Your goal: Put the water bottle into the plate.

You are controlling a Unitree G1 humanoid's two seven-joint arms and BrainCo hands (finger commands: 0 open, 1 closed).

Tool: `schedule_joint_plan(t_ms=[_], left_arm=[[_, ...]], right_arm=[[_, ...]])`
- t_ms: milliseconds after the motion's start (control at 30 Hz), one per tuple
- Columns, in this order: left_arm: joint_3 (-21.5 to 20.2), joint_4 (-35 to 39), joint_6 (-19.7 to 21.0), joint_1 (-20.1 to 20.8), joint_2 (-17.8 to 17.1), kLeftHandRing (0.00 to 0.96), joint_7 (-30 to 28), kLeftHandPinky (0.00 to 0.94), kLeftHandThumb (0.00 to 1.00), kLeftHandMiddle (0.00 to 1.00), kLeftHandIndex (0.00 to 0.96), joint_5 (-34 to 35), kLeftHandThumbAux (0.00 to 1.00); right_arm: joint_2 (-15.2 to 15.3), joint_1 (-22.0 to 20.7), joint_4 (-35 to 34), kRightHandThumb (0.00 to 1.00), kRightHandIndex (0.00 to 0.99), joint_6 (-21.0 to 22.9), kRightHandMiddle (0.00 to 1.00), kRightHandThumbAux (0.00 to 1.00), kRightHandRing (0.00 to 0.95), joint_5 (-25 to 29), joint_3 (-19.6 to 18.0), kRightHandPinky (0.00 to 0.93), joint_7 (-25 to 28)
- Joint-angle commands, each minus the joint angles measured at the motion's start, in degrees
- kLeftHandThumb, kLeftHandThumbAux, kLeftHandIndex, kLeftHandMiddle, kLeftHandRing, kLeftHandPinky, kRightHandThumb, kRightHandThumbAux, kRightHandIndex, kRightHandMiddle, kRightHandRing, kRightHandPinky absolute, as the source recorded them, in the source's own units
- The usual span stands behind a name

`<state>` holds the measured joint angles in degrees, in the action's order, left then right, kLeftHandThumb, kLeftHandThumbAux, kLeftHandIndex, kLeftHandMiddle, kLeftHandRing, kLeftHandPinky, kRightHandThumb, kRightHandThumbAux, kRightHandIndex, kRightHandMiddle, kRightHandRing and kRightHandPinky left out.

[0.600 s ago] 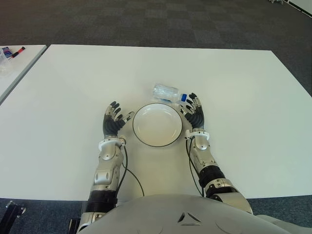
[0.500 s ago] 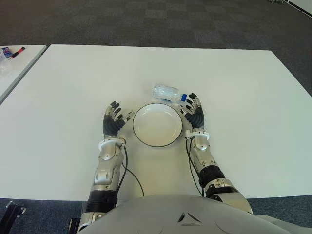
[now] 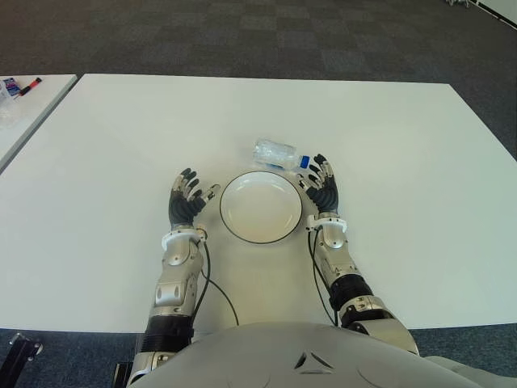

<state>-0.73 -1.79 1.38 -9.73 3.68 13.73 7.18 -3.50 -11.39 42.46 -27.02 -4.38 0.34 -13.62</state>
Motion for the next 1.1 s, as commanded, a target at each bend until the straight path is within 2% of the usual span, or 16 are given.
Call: schedule_joint_plan(t_ms=[33, 67, 133, 233, 267, 300, 433, 567, 833, 1100], left_arm=[[-0.02, -0.42, 0.01, 0.56, 1.88, 0.148, -0.67, 0.183, 0.06, 0.159, 0.154, -0.2, 0.92], [-0.03, -0.41, 0.0, 0.56, 1.9, 0.148, -0.68, 0.182, 0.061, 0.159, 0.154, -0.22, 0.922], [-0.07, -0.37, -0.03, 0.56, 1.95, 0.147, -0.66, 0.181, 0.063, 0.159, 0.152, -0.27, 0.925], [-0.16, -0.23, -0.15, 0.54, 2.02, 0.147, -0.37, 0.178, 0.062, 0.16, 0.152, -0.48, 0.927], [-0.14, 0.22, -0.2, 0.45, 2.22, 0.151, -0.2, 0.18, 0.057, 0.166, 0.151, -0.46, 0.927], [-0.11, 0.54, -0.23, 0.4, 2.37, 0.149, -0.09, 0.18, 0.057, 0.164, 0.146, -0.43, 0.931], [-0.01, 0.87, -0.03, 0.37, 2.52, 0.146, -0.08, 0.179, 0.058, 0.161, 0.138, -0.19, 0.941], [0.04, 0.71, 0.36, 0.48, 2.63, 0.143, -0.2, 0.176, 0.052, 0.156, 0.132, -0.21, 0.951], [0.21, 0.24, 0.49, 0.6, 2.58, 0.143, -0.08, 0.176, 0.026, 0.153, 0.134, -0.46, 0.957], [-0.05, -0.08, -0.12, 0.52, 2.71, 0.144, -0.07, 0.175, 0.022, 0.16, 0.145, -0.54, 0.95]], right_arm=[[-2.0, 3.42, -0.33, 0.019, 0.093, 2.44, 0.112, 0.837, 0.131, 0.43, 0.01, 0.19, -0.15], [-2.04, 3.66, -1.06, 0.02, 0.095, 2.39, 0.114, 0.837, 0.131, 0.52, 0.06, 0.191, -0.1], [-2.89, 6.93, -10.95, 0.03, 0.101, 3.71, 0.119, 0.846, 0.134, 0.63, 1.29, 0.192, 0.19], [-3.85, 13.34, -32.35, 0.06, 0.112, 8.48, 0.125, 0.861, 0.137, -0.06, 4.83, 0.191, 0.61], [-3.18, 15.95, -37.89, 0.113, 0.126, 6.86, 0.134, 0.877, 0.142, -2.41, 5.83, 0.198, 0.11], [-2.6, 17.54, -40.78, 0.105, 0.125, 5.43, 0.129, 0.879, 0.138, -4.09, 6.36, 0.19, -0.29], [-1.46, 19.87, -42.22, 0.083, 0.112, 2.18, 0.112, 0.883, 0.126, -7.62, 6.86, 0.169, -1.72], [-1.62, 20.54, -43.69, 0.058, 0.096, 2.56, 0.095, 0.893, 0.114, -8.58, 7.07, 0.165, -2.64], [-1.93, 20.09, -43.31, 0.058, 0.089, 3.44, 0.085, 0.914, 0.107, -6.28, 7.45, 0.167, -2.32], [-1.34, 19.91, -43.08, 0.082, 0.072, 3.65, 0.08, 0.886, 0.1, -5.54, 7.73, 0.152, -1.41]])
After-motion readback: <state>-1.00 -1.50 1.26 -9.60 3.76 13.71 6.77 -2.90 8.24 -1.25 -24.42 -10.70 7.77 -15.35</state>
